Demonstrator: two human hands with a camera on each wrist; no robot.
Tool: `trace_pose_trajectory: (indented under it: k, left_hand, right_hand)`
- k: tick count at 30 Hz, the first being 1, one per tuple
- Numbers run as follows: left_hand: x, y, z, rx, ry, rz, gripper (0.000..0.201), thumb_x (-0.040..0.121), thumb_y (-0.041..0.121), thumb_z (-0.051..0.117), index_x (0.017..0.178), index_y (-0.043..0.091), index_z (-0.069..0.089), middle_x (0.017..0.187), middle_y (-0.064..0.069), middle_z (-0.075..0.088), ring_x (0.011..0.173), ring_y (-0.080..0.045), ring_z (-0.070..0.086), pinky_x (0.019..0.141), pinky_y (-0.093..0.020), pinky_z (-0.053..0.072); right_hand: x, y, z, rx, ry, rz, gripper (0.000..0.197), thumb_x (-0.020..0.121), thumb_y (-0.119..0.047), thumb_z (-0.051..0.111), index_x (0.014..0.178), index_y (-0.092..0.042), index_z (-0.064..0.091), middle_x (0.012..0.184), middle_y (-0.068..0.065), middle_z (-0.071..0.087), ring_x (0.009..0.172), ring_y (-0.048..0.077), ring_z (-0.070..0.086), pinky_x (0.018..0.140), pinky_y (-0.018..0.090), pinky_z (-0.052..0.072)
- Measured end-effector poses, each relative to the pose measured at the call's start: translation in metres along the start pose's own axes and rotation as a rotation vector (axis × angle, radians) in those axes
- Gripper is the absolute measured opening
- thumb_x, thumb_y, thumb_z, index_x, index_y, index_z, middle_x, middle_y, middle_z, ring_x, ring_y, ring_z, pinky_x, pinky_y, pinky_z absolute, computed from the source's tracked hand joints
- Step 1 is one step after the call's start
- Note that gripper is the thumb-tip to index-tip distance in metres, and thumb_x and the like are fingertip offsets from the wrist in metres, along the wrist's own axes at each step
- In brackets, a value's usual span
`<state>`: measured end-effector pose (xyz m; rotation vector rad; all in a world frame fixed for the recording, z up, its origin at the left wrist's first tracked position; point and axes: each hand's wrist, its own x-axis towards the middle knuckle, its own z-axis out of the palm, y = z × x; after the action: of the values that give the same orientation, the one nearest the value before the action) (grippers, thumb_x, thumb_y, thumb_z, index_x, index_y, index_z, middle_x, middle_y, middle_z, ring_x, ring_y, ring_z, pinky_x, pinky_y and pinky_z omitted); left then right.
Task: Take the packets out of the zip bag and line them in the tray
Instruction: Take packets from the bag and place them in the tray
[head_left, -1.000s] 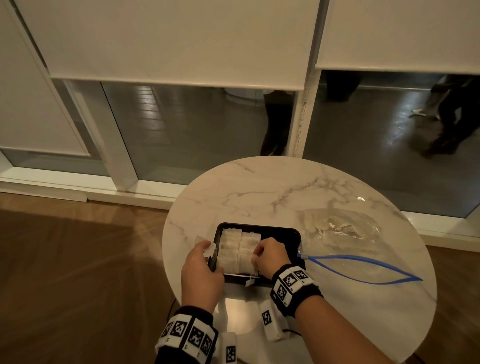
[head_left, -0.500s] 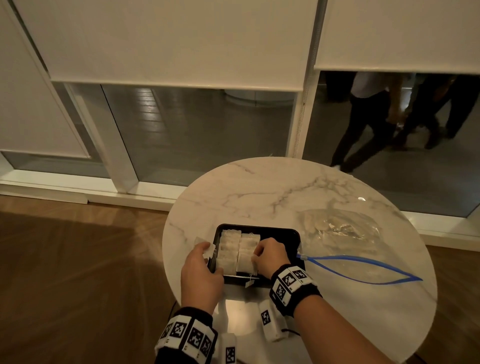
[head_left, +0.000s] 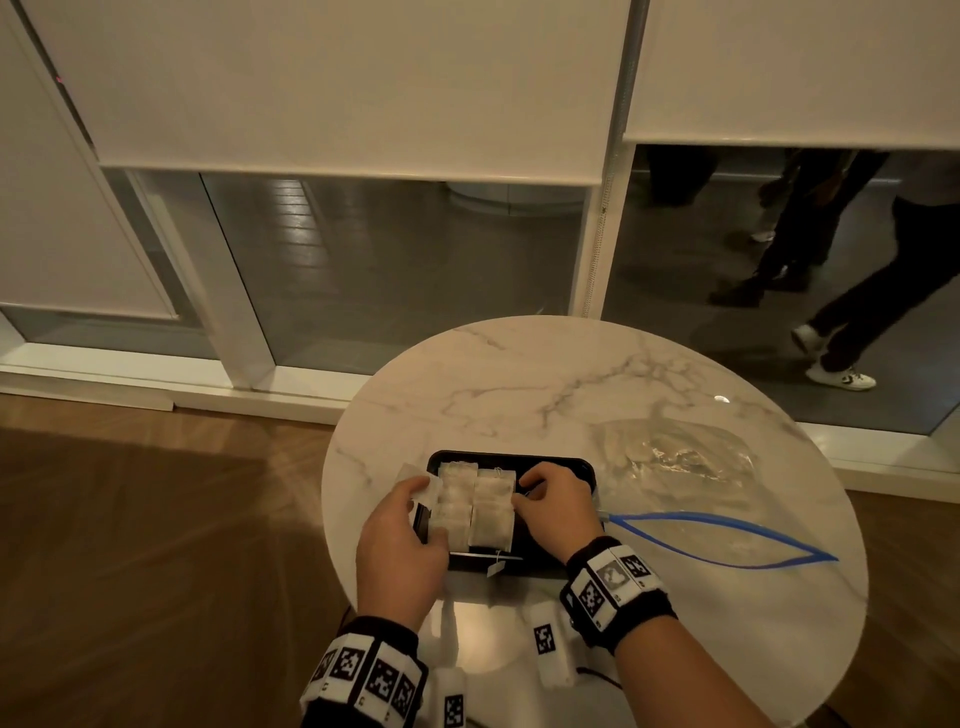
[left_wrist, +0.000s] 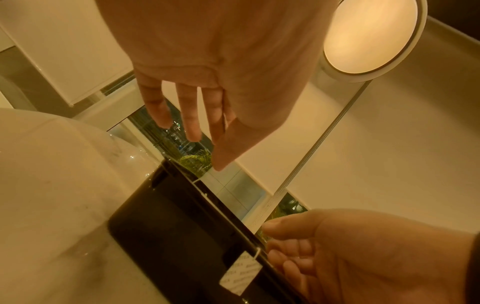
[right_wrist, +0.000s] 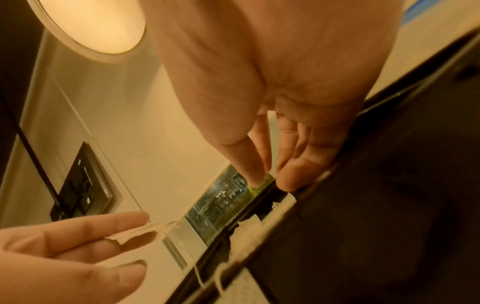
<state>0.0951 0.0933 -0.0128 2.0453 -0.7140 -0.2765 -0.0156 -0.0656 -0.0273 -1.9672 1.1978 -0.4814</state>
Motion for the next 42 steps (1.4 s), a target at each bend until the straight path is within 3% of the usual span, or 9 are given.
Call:
trace_pose_trajectory:
  k: [2,4,6,11,15,17,20,28,42]
  left_hand:
    - [-0.002,0.004,0.001,-0.041,-0.002,0.070,0.047,0.087,0.011,0.074,0.124,0.037,0.060,0.107,0.019,0.057,0.107,-0.008,0.057,0.097,-0.032,0.052]
    - [-0.004,0.010,0.003,-0.102,-0.003,0.125,0.035,0.090,0.015,0.071,0.115,0.040,0.064,0.107,0.021,0.061,0.103,0.000,0.058,0.094,-0.027,0.051]
    - [-0.007,0.018,0.006,-0.181,-0.020,0.147,0.029,0.094,0.016,0.067,0.106,0.042,0.066,0.106,0.023,0.066,0.103,0.006,0.059,0.090,-0.021,0.050]
    - [-0.014,0.040,0.014,-0.398,-0.111,0.120,0.013,0.097,0.022,0.065,0.100,0.030,0.074,0.094,0.013,0.075,0.093,-0.002,0.069,0.083,-0.023,0.055]
    - [-0.022,0.057,0.019,-0.605,-0.181,-0.035,0.012,0.097,0.021,0.066,0.099,0.023,0.078,0.079,0.012,0.072,0.077,-0.003,0.063,0.069,-0.017,0.051]
    - [-0.026,0.066,0.021,-0.691,-0.242,-0.163,0.012,0.095,0.025,0.068,0.103,0.023,0.078,0.084,0.017,0.073,0.084,-0.003,0.062,0.072,-0.023,0.048]
    - [-0.029,0.074,0.024,-0.752,-0.279,-0.272,0.015,0.093,0.025,0.070,0.107,0.023,0.076,0.100,0.009,0.073,0.096,-0.009,0.061,0.076,-0.029,0.047]
    - [-0.030,0.074,0.033,-0.722,-0.209,-0.223,0.010,0.093,0.018,0.070,0.099,0.023,0.075,0.096,0.007,0.073,0.090,-0.010,0.064,0.073,-0.027,0.049]
    - [-0.030,0.069,0.037,-0.667,-0.223,-0.208,0.007,0.091,0.019,0.072,0.095,0.020,0.078,0.089,0.005,0.078,0.079,-0.007,0.071,0.067,-0.024,0.052]
  right_hand:
    - [-0.011,-0.003,-0.009,0.098,0.020,-0.024,0.009,0.090,-0.021,0.070,0.095,-0.026,0.064,0.081,-0.008,0.065,0.071,0.003,0.062,0.056,0.011,0.049]
    - [-0.023,-0.003,-0.015,0.205,0.016,-0.053,0.011,0.088,-0.023,0.071,0.092,-0.031,0.065,0.082,-0.007,0.067,0.075,0.007,0.067,0.065,0.026,0.060]
    - [-0.036,-0.001,-0.021,0.298,-0.005,-0.083,0.016,0.088,-0.021,0.072,0.096,-0.034,0.066,0.085,-0.006,0.068,0.079,0.009,0.068,0.070,0.031,0.062]
    - [-0.060,0.000,-0.036,0.404,-0.015,-0.194,0.026,0.089,-0.021,0.072,0.105,-0.039,0.065,0.089,-0.012,0.068,0.083,0.005,0.068,0.071,0.024,0.060]
    - [-0.065,0.001,-0.046,0.487,0.005,-0.223,0.026,0.091,-0.022,0.071,0.112,-0.037,0.066,0.092,-0.009,0.069,0.087,0.006,0.069,0.072,0.024,0.058]
    - [-0.067,0.001,-0.048,0.517,-0.018,-0.222,0.022,0.092,-0.023,0.069,0.110,-0.035,0.067,0.093,-0.008,0.070,0.088,0.006,0.069,0.074,0.026,0.058]
    - [-0.069,0.004,-0.048,0.534,-0.028,-0.220,0.013,0.095,-0.024,0.065,0.102,-0.033,0.069,0.094,-0.008,0.072,0.091,0.008,0.069,0.081,0.030,0.059]
    - [-0.067,0.012,-0.051,0.589,0.050,-0.167,0.009,0.095,-0.026,0.065,0.093,-0.028,0.073,0.087,-0.006,0.073,0.082,0.008,0.067,0.071,0.021,0.052]
    - [-0.066,0.016,-0.056,0.651,0.033,-0.151,0.008,0.094,-0.025,0.066,0.092,-0.026,0.074,0.082,-0.004,0.072,0.075,0.008,0.066,0.068,0.023,0.053]
